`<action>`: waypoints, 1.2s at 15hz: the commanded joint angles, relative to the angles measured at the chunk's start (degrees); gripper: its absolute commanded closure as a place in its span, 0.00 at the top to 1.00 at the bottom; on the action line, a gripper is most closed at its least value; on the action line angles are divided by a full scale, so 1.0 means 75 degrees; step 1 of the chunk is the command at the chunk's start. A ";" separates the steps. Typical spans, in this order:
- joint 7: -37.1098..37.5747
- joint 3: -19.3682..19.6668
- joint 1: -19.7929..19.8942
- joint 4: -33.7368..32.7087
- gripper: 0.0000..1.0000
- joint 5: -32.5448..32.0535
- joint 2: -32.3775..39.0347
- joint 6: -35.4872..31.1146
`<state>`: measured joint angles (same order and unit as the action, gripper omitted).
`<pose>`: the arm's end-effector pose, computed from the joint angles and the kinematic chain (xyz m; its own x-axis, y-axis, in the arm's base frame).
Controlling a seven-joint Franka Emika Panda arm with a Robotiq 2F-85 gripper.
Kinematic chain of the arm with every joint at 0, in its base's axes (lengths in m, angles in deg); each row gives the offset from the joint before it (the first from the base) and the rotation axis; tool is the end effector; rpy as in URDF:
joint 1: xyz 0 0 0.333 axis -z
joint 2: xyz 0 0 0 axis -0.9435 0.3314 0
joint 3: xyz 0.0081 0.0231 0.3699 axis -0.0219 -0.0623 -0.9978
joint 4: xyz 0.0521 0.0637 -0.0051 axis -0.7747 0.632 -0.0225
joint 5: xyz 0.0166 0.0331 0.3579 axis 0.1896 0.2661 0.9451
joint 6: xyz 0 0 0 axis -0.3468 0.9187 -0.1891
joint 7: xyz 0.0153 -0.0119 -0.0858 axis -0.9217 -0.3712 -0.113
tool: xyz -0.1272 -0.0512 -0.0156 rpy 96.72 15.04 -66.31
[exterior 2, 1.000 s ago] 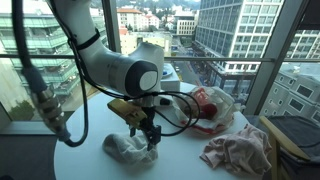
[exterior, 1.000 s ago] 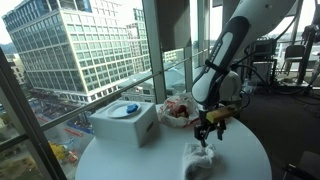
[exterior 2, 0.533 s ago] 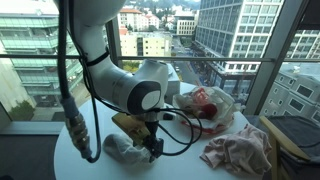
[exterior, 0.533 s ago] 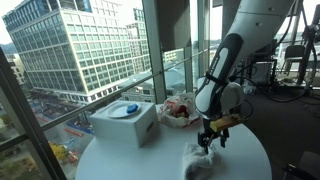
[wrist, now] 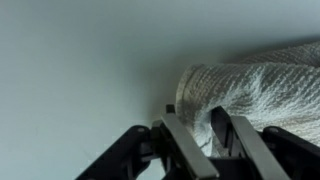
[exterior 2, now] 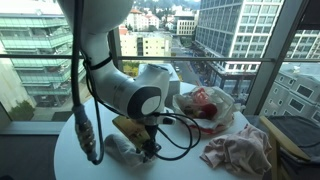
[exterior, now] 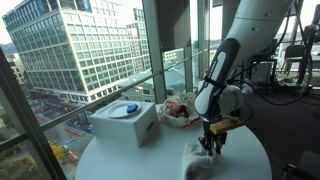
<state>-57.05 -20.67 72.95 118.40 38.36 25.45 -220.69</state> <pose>0.4959 -0.0148 0.1539 0.9509 -0.2512 -0.1809 -0.2590 -0.9657 -0.0203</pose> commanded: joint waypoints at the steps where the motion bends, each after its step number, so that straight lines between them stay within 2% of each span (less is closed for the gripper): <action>1: -0.0192 -0.0169 0.0150 -0.0212 0.14 0.0319 -0.0067 0.0310; 3: -0.0142 -0.0162 0.0111 -0.0317 0.01 0.0338 -0.0121 0.0531; 4: -0.0098 -0.0168 0.0096 -0.0352 0.00 0.0372 -0.0201 0.0648; 8: 0.0184 -0.0102 -0.0070 -0.0589 0.01 0.0349 -0.0802 0.1322; 12: 0.0287 -0.0316 -0.0366 -0.1370 0.01 0.0346 -0.1112 0.2307; 15: 0.0171 -0.0593 -0.0776 -0.2062 0.01 0.0139 -0.0896 0.2734; 16: 0.0251 -0.0557 -0.1024 -0.2282 0.01 -0.0262 -0.0677 0.2700; 18: 0.0099 -0.0650 -0.1301 -0.2649 0.01 -0.0522 -0.0262 0.2717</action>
<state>-55.64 -25.26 66.08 103.81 37.67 18.51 -201.61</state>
